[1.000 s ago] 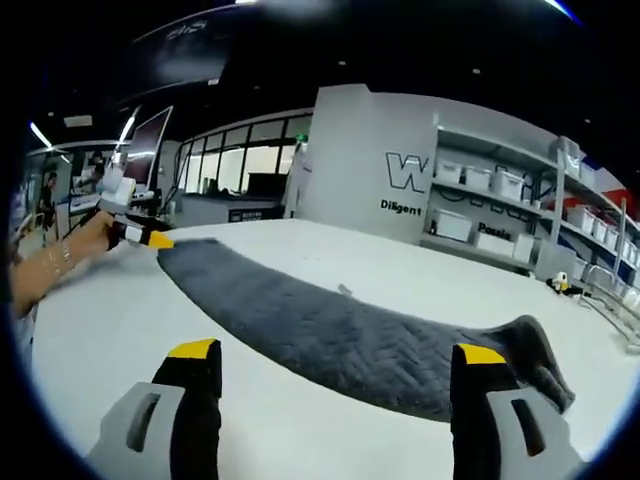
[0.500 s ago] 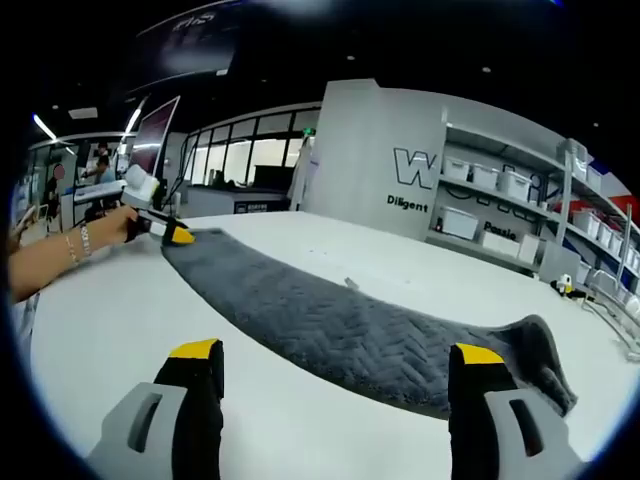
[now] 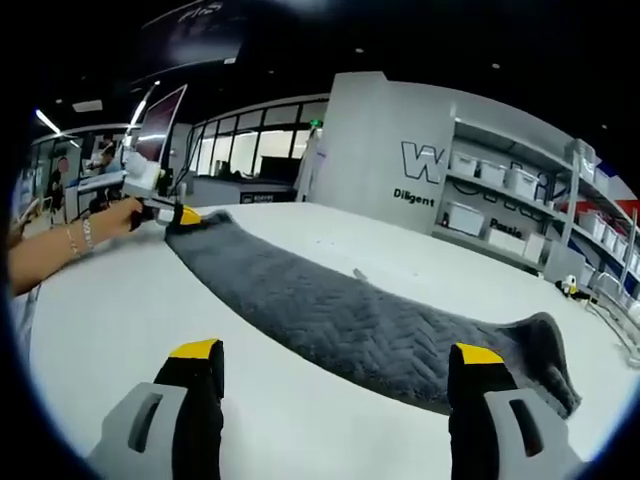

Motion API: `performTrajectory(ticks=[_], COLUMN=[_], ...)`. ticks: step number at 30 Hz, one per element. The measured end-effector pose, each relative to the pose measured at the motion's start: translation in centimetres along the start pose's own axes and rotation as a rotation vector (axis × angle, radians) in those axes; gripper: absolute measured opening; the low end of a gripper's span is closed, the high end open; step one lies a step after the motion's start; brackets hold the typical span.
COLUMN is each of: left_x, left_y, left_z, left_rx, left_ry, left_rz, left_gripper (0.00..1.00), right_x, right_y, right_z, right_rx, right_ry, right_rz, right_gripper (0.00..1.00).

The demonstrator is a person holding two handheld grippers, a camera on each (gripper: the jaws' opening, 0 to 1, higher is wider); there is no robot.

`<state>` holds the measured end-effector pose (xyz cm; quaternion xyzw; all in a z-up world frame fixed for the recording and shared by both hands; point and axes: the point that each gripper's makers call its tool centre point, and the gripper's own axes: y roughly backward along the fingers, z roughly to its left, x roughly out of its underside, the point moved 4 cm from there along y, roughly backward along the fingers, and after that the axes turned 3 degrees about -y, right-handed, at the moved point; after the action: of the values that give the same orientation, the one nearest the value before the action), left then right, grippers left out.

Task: Open the folded towel by lifting each exposed corner and separating the folded layers until the towel lies flat within the target outline without major curled edges

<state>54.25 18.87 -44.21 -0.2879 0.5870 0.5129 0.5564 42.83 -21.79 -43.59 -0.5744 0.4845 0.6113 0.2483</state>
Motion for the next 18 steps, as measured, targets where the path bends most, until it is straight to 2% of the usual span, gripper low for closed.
performTrajectory(ticks=[6, 7, 9, 12, 14, 18], left_x=[-0.2, -0.2, -0.2, -0.5, -0.6, -1.0], left_y=[0.6, 0.9, 1.2, 2.3, 3.1, 4.3], left_z=[-1.3, -2.0, -2.8, -4.2, -5.0, -6.7], left_rx=[0.043, 0.077, 0.103, 0.153, 0.166, 0.242], left_ry=[-0.098, -0.127, -0.154, -0.150, -0.179, -0.246], left_rz=[0.004, 0.005, 0.011, -0.018, -0.026, -0.062], left_gripper=[0.02, 0.02, 0.02, 0.02, 0.02, 0.02], right_x=[0.0, 0.0, 0.1, 0.1, -0.1, 0.0], right_y=[-0.1, -0.1, -0.3, -0.3, -0.3, -0.4], right_z=[-0.1, -0.1, 0.2, 0.3, 0.4, 0.4], right_rx=[-0.001, -0.002, -0.014, -0.026, -0.029, -0.036], right_ry=[-0.001, 0.000, 0.003, 0.003, 0.002, 0.000], right_rz=[0.004, 0.005, 0.011, 0.018, 0.010, 0.016], right_gripper=[0.94, 0.95, 0.98, 0.99, 0.99, 0.99])
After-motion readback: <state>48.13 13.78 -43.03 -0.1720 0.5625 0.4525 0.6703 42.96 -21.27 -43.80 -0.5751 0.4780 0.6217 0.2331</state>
